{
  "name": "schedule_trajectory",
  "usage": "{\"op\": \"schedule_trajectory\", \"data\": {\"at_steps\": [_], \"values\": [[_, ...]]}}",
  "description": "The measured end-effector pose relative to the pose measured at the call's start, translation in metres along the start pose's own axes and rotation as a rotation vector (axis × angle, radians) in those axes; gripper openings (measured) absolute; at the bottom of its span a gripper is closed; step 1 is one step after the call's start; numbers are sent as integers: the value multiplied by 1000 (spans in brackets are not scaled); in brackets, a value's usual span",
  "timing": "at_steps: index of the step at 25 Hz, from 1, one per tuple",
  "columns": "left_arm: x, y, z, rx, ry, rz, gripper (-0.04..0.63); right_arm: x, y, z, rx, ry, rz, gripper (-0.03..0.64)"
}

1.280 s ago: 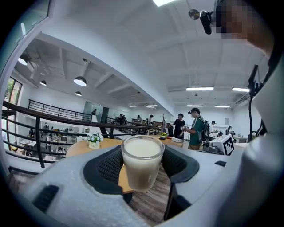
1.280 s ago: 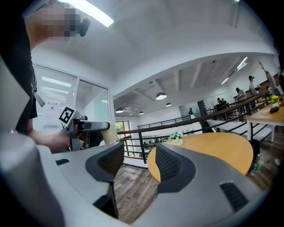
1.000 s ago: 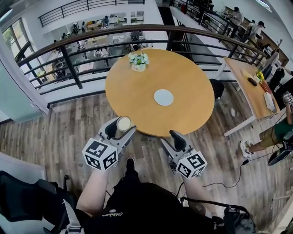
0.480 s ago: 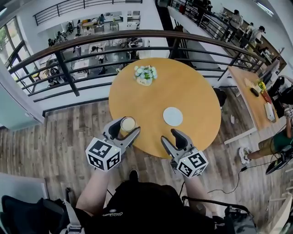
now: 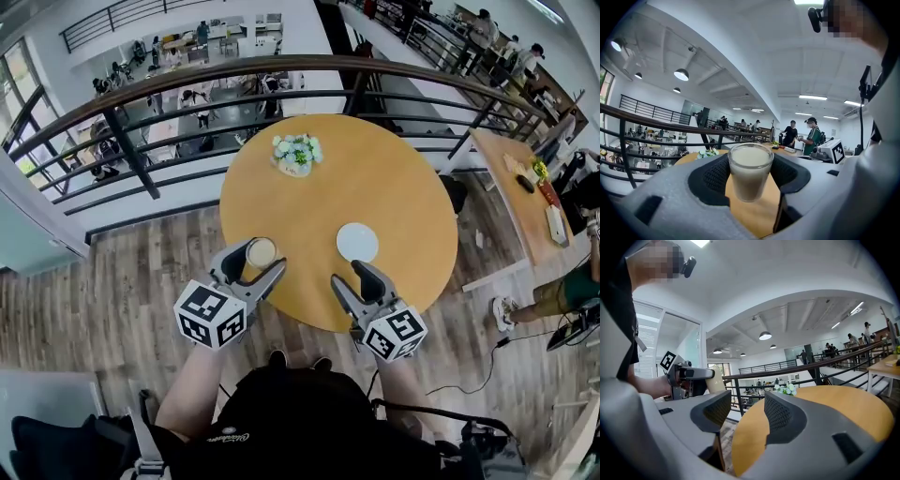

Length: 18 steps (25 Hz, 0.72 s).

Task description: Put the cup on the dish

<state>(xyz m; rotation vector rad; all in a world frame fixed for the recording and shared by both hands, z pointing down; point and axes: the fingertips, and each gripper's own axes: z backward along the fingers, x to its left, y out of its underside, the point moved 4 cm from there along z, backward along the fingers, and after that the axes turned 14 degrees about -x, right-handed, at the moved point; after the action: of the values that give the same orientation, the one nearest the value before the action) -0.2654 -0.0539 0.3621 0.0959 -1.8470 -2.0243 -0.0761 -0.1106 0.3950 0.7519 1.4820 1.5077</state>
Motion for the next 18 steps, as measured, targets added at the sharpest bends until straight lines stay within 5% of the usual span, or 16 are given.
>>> {"op": "schedule_trajectory", "data": {"at_steps": [18], "values": [[-28,3,-35,3,-16,-33,267,-38,-10,10,-31,-37,-15,221]]}}
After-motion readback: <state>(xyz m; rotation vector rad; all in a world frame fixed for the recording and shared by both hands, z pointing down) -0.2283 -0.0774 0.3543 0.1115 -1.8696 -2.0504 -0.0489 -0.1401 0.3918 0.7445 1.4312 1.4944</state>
